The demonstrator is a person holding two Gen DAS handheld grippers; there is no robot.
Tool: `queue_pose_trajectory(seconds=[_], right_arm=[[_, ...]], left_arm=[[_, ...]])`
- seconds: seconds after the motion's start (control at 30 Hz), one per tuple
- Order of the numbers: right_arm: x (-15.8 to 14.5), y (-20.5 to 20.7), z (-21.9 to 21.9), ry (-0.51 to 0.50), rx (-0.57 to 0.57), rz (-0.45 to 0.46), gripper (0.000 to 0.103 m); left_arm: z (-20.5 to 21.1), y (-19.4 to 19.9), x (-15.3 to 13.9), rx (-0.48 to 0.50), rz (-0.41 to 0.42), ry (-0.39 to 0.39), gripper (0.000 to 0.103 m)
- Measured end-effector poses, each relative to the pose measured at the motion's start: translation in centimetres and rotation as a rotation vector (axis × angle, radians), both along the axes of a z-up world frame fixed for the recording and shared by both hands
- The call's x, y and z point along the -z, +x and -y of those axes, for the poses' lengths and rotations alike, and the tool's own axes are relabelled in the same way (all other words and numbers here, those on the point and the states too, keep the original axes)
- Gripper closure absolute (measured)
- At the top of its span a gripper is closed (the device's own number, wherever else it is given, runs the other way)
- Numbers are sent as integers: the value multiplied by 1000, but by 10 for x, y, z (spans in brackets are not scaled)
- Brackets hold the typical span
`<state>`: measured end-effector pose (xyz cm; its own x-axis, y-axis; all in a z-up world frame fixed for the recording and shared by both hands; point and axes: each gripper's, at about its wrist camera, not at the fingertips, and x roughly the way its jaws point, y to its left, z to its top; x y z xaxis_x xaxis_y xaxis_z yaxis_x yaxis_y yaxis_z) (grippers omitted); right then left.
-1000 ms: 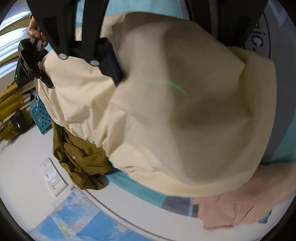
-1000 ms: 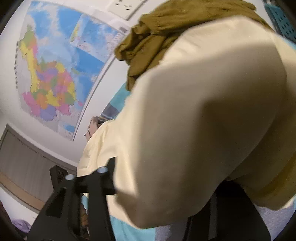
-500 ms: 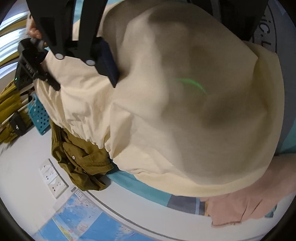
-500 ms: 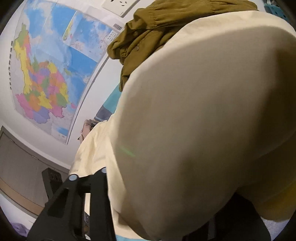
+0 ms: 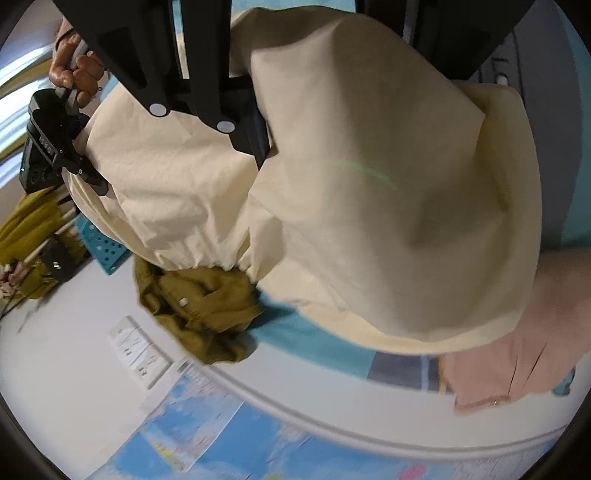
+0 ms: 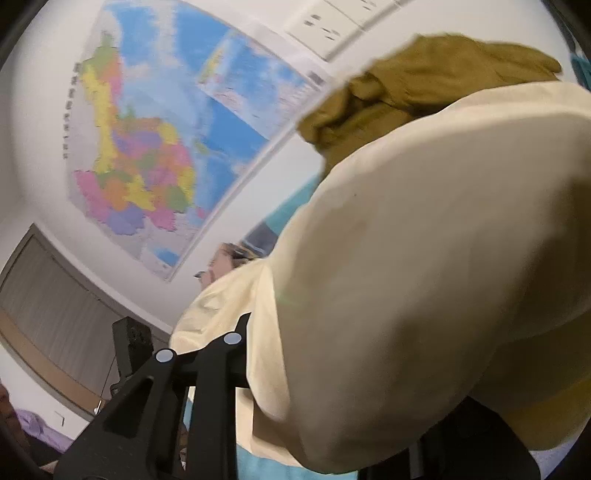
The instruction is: Fold large clothes
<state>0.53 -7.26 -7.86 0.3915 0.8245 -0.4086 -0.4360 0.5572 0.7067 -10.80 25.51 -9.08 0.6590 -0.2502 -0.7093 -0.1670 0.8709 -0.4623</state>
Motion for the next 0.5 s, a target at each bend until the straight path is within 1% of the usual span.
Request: queue_pose_trajectory(seconds=[0.1, 0.3, 0.37, 0.43, 0.5], right_arm=[[-27, -5, -8, 17, -33, 65, 79], [-77, -6, -43, 54, -107, 194, 79], [-89, -4, -56, 74, -132, 221, 79], [-105, 0, -77, 92, -167, 257, 79], [-116, 7, -99, 106, -200, 287, 79]], left_arm=[[-7, -3, -22, 16, 44, 4, 80], [-23, -9, -71, 23, 131, 57, 81], [-36, -11, -89, 10, 161, 67, 81], [-52, -16, -113, -20, 209, 99, 81], [-67, -19, -131, -53, 239, 133, 81]])
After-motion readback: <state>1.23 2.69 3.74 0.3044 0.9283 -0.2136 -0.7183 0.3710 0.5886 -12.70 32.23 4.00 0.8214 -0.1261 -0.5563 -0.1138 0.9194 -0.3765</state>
